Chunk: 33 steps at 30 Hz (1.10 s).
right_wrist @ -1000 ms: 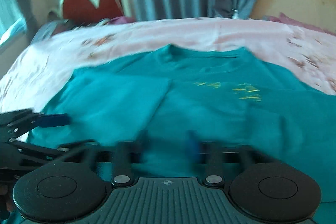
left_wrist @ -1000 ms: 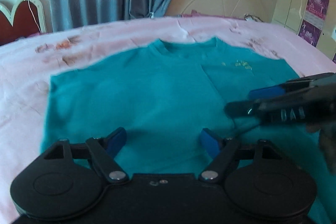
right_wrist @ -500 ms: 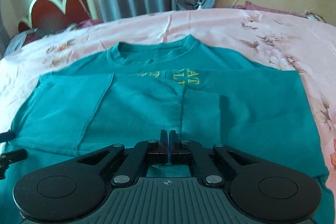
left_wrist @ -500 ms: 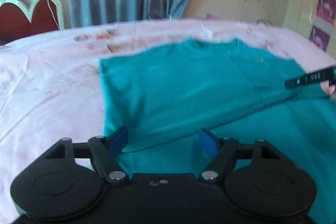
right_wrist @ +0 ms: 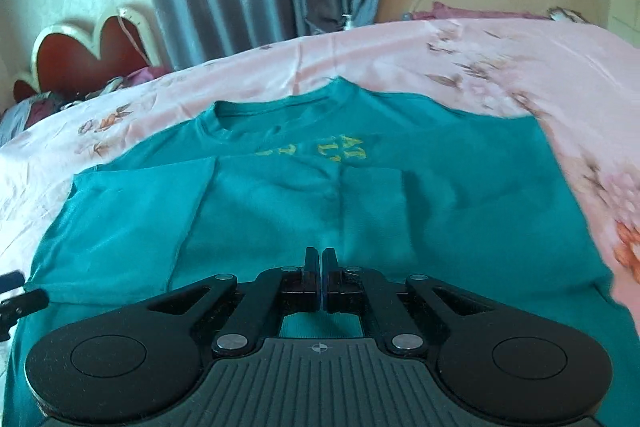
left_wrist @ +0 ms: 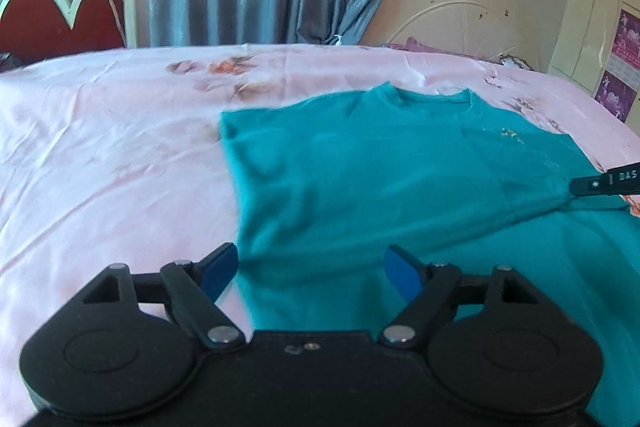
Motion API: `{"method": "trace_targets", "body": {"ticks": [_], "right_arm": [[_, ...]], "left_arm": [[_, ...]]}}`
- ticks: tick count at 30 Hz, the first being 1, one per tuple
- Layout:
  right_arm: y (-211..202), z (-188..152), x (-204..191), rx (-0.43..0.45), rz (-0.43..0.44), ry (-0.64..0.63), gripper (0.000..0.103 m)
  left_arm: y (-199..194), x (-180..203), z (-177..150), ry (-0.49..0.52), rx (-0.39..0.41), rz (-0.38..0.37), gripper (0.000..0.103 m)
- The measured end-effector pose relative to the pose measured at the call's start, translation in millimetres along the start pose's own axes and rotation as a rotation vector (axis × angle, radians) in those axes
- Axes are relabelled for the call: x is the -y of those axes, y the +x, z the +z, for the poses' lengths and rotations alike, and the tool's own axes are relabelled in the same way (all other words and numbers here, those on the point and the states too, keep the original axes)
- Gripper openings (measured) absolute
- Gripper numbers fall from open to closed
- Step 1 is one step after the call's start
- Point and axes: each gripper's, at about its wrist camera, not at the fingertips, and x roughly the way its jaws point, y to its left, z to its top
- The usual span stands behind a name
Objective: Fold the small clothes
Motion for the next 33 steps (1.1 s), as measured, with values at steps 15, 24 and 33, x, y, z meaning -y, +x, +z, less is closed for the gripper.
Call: {"method": "trace_targets", "body": {"ticks": [15, 24, 33], "right_arm": [[-96.6, -49.7, 93.9, -0.026, -0.027, 0.111, 0.001], [-164.9, -95.0, 174.7, 0.009, -0.004, 0.164, 0.064], [-194.3, -139.3, 238.5, -0.07, 0.188, 0.377, 0.06]], "left_arm": [[-81.5, -8.9, -67.6, -0.091, -0.096, -0.078, 0.062], [-123.6, -1.0, -107.2, -0.296, -0.12, -0.178, 0.052], [-135.1, -4.1, -133.0, -0.451, -0.155, -0.31, 0.05]]}}
